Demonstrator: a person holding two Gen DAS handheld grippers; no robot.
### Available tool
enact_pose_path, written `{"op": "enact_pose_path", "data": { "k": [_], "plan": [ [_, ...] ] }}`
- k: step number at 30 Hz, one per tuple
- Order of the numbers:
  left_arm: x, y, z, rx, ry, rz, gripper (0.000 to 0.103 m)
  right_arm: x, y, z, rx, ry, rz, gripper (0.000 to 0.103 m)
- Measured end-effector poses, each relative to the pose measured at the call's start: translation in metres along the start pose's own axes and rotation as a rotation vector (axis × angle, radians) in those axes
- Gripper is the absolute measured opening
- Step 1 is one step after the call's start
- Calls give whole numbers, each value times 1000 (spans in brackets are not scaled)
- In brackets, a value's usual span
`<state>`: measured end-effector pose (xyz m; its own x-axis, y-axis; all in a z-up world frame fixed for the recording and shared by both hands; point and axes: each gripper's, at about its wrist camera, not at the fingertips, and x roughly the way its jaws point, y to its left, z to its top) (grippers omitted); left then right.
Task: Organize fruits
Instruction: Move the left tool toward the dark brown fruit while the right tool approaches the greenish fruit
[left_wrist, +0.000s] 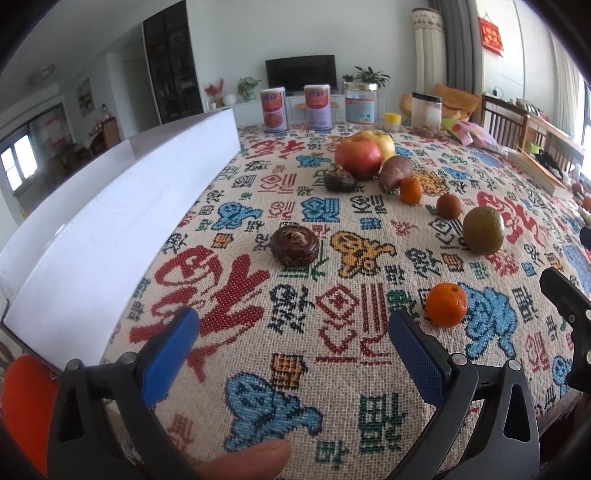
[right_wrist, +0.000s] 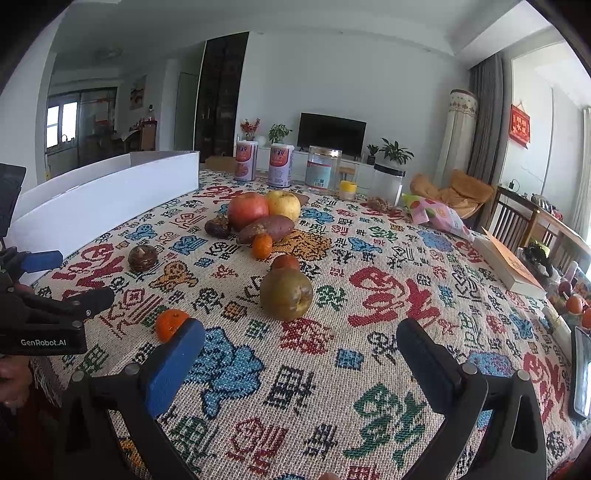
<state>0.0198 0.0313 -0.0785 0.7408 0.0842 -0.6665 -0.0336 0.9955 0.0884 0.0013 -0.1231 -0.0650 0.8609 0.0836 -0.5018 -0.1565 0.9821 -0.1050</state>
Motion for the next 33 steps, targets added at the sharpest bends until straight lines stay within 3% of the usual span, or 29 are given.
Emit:
{"op": "enact_pose_path", "data": {
  "k": [12, 27, 33],
  "plan": [
    [21, -2, -11, 11, 110, -22, 103, 1, 0, 0, 0, 3, 1, 103],
    [28, 5, -12, -28, 158, -73, 103, 1, -6, 1, 17, 2, -9, 103],
    [29, 8, -12, -36, 169, -90, 103, 21, -38, -5, 107, 118, -133, 103]
  ]
}}
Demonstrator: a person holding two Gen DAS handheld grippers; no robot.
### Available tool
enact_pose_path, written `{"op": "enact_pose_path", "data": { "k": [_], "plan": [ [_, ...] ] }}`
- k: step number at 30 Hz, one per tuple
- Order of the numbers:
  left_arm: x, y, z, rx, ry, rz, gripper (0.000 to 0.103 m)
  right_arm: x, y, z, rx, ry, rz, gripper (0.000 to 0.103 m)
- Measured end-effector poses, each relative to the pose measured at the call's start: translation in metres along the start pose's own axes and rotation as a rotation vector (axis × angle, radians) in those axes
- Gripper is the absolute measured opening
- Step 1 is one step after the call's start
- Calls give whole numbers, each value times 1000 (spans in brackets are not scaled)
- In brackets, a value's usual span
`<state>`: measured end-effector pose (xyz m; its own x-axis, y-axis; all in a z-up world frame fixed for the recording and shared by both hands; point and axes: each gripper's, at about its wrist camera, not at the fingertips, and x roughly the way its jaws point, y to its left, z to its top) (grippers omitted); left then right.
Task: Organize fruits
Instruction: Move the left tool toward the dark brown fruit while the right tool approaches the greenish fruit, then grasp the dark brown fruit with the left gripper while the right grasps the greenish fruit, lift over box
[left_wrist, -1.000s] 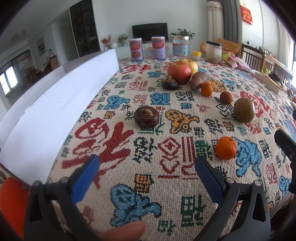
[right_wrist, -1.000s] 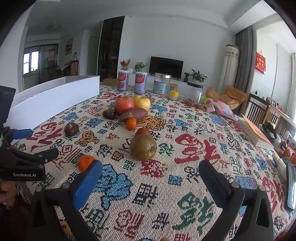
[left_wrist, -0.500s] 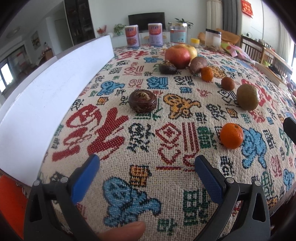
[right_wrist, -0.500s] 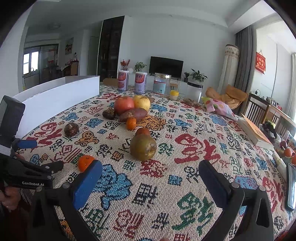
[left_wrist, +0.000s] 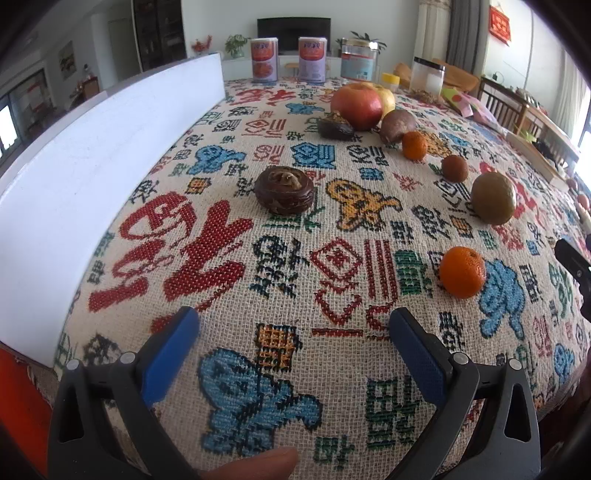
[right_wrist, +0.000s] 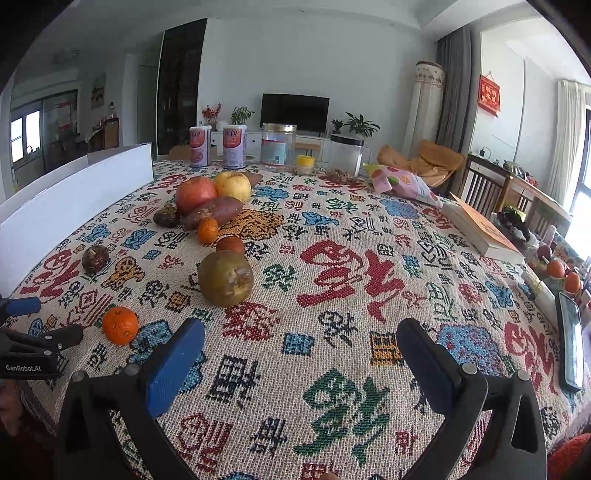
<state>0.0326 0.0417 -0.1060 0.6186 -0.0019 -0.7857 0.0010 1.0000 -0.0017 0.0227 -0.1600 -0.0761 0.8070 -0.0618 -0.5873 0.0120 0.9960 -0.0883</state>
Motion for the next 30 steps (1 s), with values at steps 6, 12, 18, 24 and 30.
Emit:
{"op": "enact_pose_path", "data": {
  "k": [6, 12, 18, 24, 30],
  "plan": [
    [0, 2, 1, -2, 1, -13, 103, 28, -27, -13, 76, 152, -71, 103],
    [2, 6, 9, 18, 31, -42, 102, 42, -37, -23, 143, 227, -33, 103],
    [7, 33, 56, -77, 33, -122, 102, 42, -36, -23, 157, 234, -25, 103],
    [44, 22, 84, 50, 86, -84, 86, 43, -36, -23, 158, 235, -23, 103],
    [45, 20, 82, 89, 58, -92, 44, 38, -37, -18, 156, 227, 39, 103]
  ]
}}
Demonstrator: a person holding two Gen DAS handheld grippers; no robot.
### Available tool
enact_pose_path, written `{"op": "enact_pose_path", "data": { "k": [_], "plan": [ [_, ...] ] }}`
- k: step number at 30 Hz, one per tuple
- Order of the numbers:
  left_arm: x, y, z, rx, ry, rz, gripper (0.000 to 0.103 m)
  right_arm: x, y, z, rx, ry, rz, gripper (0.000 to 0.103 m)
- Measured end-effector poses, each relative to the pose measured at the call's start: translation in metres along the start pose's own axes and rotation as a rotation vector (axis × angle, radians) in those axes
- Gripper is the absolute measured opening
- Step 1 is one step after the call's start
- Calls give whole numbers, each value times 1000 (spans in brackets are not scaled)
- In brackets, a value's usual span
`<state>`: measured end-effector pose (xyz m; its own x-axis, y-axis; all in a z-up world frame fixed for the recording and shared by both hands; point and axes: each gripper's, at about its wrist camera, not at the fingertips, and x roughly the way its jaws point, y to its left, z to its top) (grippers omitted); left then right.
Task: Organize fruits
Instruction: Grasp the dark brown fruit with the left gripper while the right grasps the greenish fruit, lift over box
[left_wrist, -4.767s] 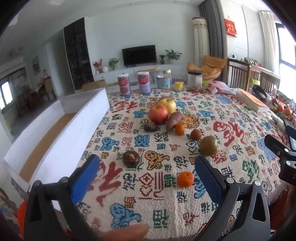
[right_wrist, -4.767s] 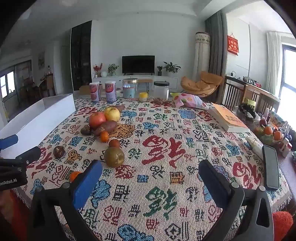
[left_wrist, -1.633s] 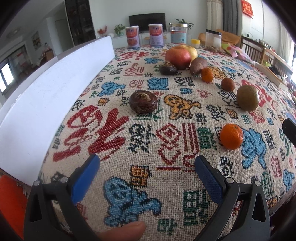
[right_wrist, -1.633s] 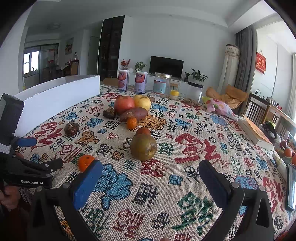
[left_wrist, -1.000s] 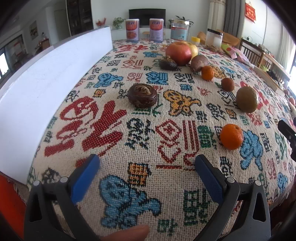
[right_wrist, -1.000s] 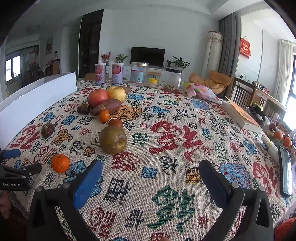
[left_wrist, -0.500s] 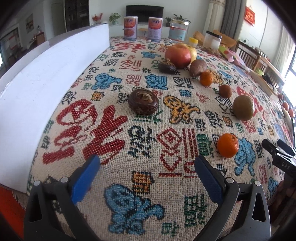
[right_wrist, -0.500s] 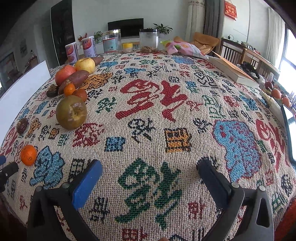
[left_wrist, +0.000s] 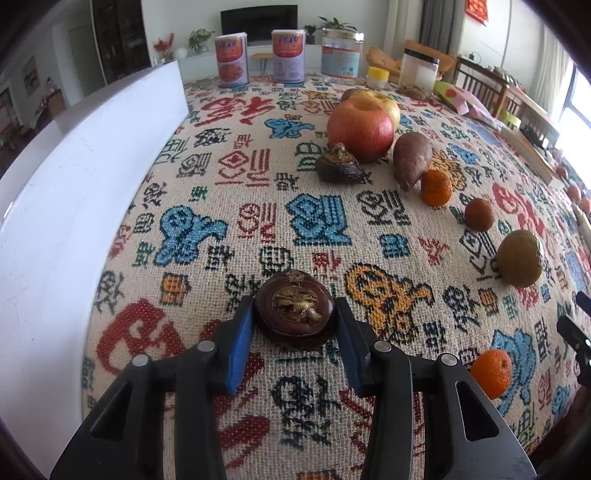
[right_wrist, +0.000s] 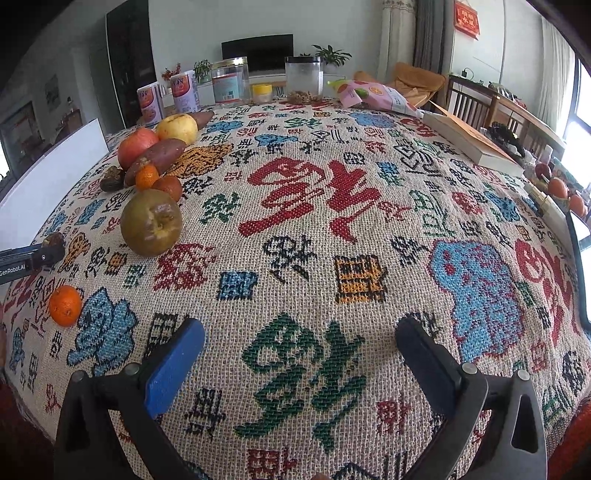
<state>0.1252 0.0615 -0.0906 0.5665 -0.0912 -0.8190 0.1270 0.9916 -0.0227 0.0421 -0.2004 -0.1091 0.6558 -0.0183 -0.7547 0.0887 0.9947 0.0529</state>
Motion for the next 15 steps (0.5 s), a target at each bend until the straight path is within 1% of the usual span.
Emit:
{"op": "enact_pose_path", "data": {
  "k": [2, 3, 4, 5, 6, 7, 8, 11, 12, 13, 15],
  "plan": [
    [-5, 4, -4, -17, -10, -18, 44, -12, 6, 5, -17, -49, 83, 103],
    [-7, 6, -6, -21, -9, -23, 44, -15, 11, 10, -23, -56, 139, 103],
    [-10, 7, -7, -26, -8, -31, 44, -15, 19, 19, -27, -44, 212, 101],
    [-13, 9, -8, -37, -6, -45, 44, -13, 26, 27, -30, -31, 266, 98],
    [-17, 11, -8, -50, -3, -60, 44, -10, 35, 35, -37, -18, 303, 90],
    [-21, 13, -8, -68, -2, -76, 44, -3, 45, 44, -51, 5, 324, 85],
    [-27, 15, -8, -84, -4, -93, 44, 5, 54, 52, -63, 33, 337, 83],
    [-48, 22, -9, -115, -16, -126, 44, 39, 68, 69, -60, 124, 364, 69],
    [-56, 24, -9, -125, -20, -139, 44, 50, 71, 71, -58, 162, 376, 52],
    [-66, 28, -8, -136, -28, -153, 44, 56, 73, 71, -55, 185, 384, 50],
    [-95, 38, -4, -167, -63, -188, 44, 52, 72, 72, -51, 192, 372, 49]
  ]
}}
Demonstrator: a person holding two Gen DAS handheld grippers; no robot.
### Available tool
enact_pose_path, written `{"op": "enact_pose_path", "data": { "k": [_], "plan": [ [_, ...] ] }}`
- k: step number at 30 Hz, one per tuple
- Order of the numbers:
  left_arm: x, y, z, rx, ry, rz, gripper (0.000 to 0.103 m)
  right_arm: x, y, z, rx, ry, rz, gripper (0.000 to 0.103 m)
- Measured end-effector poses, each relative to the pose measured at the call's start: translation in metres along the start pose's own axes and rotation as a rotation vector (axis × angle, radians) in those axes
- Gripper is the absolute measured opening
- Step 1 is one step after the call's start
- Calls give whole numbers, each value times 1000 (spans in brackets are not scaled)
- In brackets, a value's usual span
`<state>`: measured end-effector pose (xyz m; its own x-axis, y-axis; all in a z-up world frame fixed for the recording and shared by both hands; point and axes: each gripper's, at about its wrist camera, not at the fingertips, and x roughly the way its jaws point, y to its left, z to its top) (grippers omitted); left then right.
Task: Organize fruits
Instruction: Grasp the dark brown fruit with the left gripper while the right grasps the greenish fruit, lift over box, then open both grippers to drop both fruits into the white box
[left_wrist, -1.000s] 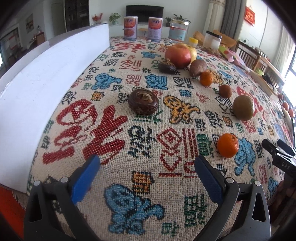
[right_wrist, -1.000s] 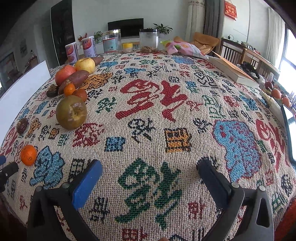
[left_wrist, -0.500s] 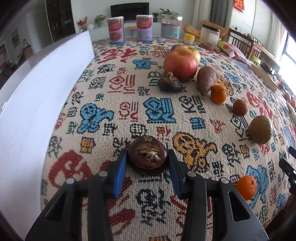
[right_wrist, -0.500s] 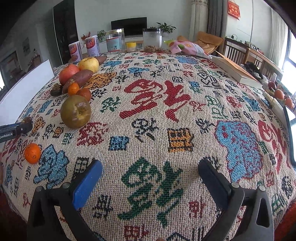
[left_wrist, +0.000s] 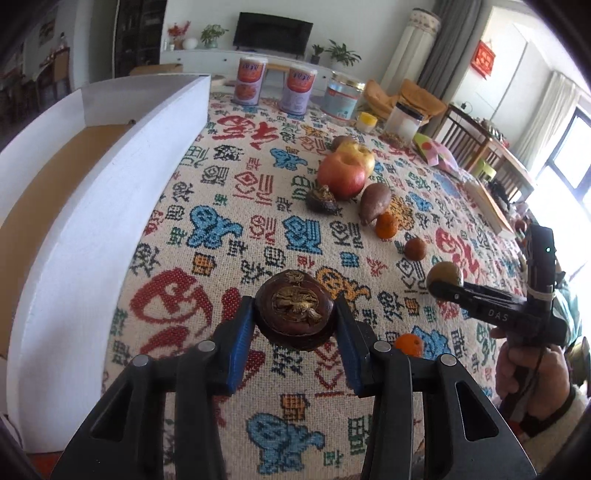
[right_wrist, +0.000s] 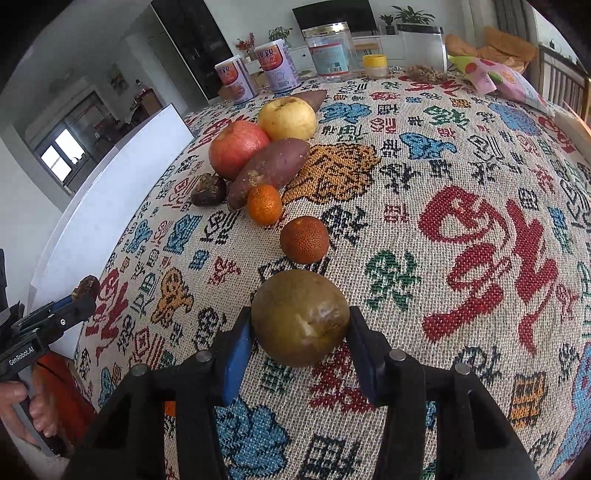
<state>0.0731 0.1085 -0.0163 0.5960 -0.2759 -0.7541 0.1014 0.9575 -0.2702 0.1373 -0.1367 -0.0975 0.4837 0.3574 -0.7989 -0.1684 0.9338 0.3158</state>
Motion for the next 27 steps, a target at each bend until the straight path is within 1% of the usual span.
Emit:
{"op": "enact_pose_path", "data": {
  "k": [3, 5, 8, 10, 12, 14, 15, 17, 19, 22, 23, 24, 25, 26, 27],
  "plan": [
    [-54, 11, 18, -43, -85, -48, 44, -23, 13, -2, -22, -32, 17, 49],
    [-89, 23, 33, -64, -153, -40, 44, -40, 36, 4, -54, -55, 58, 49],
    [-126, 54, 52, -114, -224, 28, 44, -58, 95, 28, -144, -97, 161, 49],
    [-137, 80, 59, -159, -251, 109, 44, -64, 144, 46, -198, -108, 261, 49],
    [-137, 115, 62, -217, -247, 186, 44, -59, 194, 58, -246, -103, 343, 49],
    [-128, 146, 61, -261, -224, 274, 44, -45, 248, 67, -298, -92, 400, 49],
    [-120, 162, 60, -279, -203, 309, 44, -34, 274, 69, -322, -80, 425, 49],
    [-102, 187, 55, -316, -147, 353, 44, -8, 313, 74, -336, -31, 468, 49],
    [-86, 205, 48, -345, -97, 371, 44, 21, 346, 74, -350, 27, 482, 49],
    [-75, 215, 38, -349, -67, 415, 45, 60, 381, 67, -393, 96, 440, 49],
    [-74, 216, 35, -352, -66, 435, 47, 69, 387, 65, -402, 113, 428, 50],
    [-74, 216, 32, -353, -72, 453, 55, 76, 392, 61, -407, 128, 412, 50],
    [-74, 216, 29, -355, -77, 472, 68, 84, 395, 60, -401, 135, 395, 51],
    [-76, 217, 28, -357, -88, 482, 74, 87, 395, 60, -387, 134, 390, 52],
    [-78, 215, 27, -356, -100, 484, 81, 88, 391, 62, -365, 125, 392, 55]
  ]
}}
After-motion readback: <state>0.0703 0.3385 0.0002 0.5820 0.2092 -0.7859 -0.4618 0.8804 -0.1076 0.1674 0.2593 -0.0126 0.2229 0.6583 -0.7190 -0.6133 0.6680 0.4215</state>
